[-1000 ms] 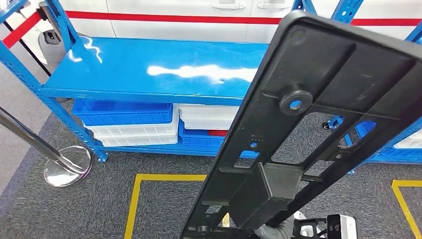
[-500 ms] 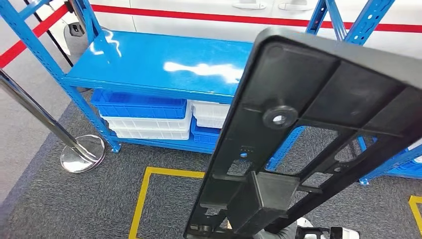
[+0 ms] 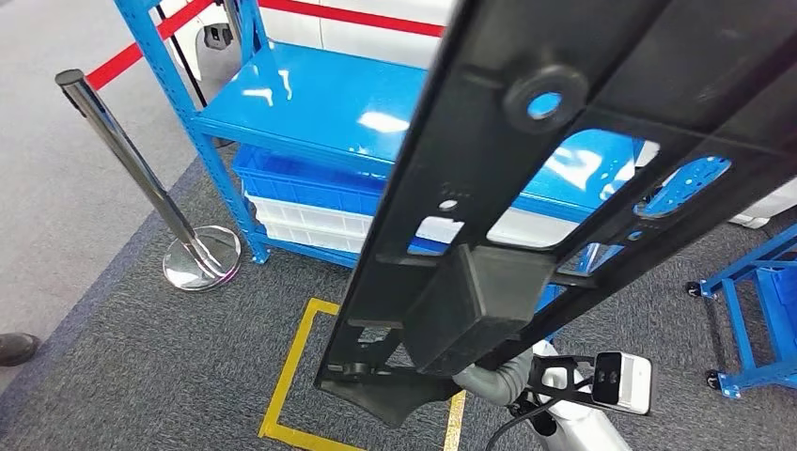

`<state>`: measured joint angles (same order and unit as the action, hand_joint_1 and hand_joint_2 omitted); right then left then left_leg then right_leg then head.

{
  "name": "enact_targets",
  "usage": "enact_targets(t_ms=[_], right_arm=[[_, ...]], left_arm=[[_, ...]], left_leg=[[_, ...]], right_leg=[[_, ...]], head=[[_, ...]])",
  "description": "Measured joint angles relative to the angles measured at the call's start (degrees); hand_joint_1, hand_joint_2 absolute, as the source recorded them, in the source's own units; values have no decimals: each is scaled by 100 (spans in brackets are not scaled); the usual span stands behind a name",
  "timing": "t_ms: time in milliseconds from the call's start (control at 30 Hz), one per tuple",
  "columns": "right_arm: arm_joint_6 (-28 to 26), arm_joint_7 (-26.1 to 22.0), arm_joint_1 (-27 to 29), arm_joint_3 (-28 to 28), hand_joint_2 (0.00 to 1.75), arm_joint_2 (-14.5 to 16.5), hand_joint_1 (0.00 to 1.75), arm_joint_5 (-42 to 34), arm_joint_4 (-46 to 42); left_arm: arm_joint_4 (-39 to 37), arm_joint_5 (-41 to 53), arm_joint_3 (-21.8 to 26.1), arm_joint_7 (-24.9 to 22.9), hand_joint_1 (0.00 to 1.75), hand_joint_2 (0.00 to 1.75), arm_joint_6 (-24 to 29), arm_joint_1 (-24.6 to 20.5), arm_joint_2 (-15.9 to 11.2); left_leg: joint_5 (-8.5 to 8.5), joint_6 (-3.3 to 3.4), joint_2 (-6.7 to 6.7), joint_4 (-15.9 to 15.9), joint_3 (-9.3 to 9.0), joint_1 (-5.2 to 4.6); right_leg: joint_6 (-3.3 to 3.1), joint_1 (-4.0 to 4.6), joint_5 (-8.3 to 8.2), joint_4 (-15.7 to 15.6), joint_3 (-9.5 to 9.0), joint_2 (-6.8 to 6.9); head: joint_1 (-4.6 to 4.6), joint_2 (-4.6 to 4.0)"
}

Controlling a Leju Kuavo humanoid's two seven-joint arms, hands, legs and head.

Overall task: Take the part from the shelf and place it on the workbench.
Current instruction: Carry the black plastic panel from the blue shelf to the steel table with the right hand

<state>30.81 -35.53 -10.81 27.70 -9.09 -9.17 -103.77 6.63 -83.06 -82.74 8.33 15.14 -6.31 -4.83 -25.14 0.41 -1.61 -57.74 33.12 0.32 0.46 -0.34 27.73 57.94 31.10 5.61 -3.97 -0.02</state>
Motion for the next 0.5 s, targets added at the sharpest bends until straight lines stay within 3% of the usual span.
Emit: enact_targets(t_ms=[67, 133, 167, 200, 233, 267, 333, 367, 433, 467, 500], right_arm=[[39, 3, -148, 184, 175, -4, 175, -8, 73], [50, 8, -243, 328, 175, -4, 175, -13, 135], [48, 10, -275, 381, 175, -4, 175, -14, 168], [45, 11, -299, 429, 175, -4, 175, -15, 199], [43, 12, -320, 469, 175, -4, 175, -16, 225], [43, 12, -342, 501, 175, -4, 175, -17, 245], [45, 12, -394, 543, 175, -4, 175, -27, 272], [48, 12, -417, 557, 175, -4, 175, -39, 282], [58, 11, -445, 591, 175, -4, 175, -65, 305], [61, 10, -455, 609, 175, -3, 175, -77, 313], [63, 8, -468, 627, 175, 2, 175, -83, 321]], left_arm=[[-1, -2, -19, -6, 0, 0, 7, 13, -5], [-1, -4, -24, -7, 0, 0, 0, 10, -7], [-1, -4, -26, -7, 0, 0, -5, 11, -7], [-1, -4, -28, -7, 0, 0, -9, 19, -7], [-1, -4, -29, -7, 0, 0, -10, 28, -7], [-1, -4, -30, -7, 0, 0, -11, 35, -7], [-1, -5, -30, -7, 0, 0, -16, 35, -3], [-1, -6, -30, -7, 0, 0, -20, 31, -1], [-1, -9, -30, 4, 0, 0, -25, 41, -2], [-2, -11, -30, 19, 0, 0, -25, 59, -8], [-4, -12, -30, 44, 0, 0, -25, 81, -15]], left_leg=[[47, 76, 98, 44, 10, 11], [72, 113, 210, 53, 27, 6], [77, 121, 277, 50, 33, -3], [80, 124, 350, 46, 35, -12], [80, 125, 427, 38, 34, -19], [79, 122, 508, 27, 30, -24], [72, 102, 663, -8, 42, -36], [73, 81, 732, -26, 65, -33], [93, 10, 856, -41, 132, -5], [109, -30, 918, -31, 158, 8], [105, -65, 891, -44, 178, 11]], right_leg=[[42, -27, 235, 309, 129, -230], [47, -37, 625, 1052, 462, -472], [42, -37, 757, 1427, 639, -512], [33, -37, 780, 1642, 750, -526], [16, -36, 683, 1634, 762, -539], [-8, -36, 484, 1393, 670, -570], [-76, -40, 50, 615, 356, -800], [-97, -44, -64, 311, 240, -927], [-110, -36, -87, 98, 176, -1049], [-112, -38, -88, 70, 170, -994], [-126, -44, -102, 46, 159, -926]], head=[[0, 0], [-1, 0], [-1, 0], [-1, 0], [-1, 0], [-1, 0], [-1, 0], [0, 0], [0, 0], [0, 0], [-1, 0]])
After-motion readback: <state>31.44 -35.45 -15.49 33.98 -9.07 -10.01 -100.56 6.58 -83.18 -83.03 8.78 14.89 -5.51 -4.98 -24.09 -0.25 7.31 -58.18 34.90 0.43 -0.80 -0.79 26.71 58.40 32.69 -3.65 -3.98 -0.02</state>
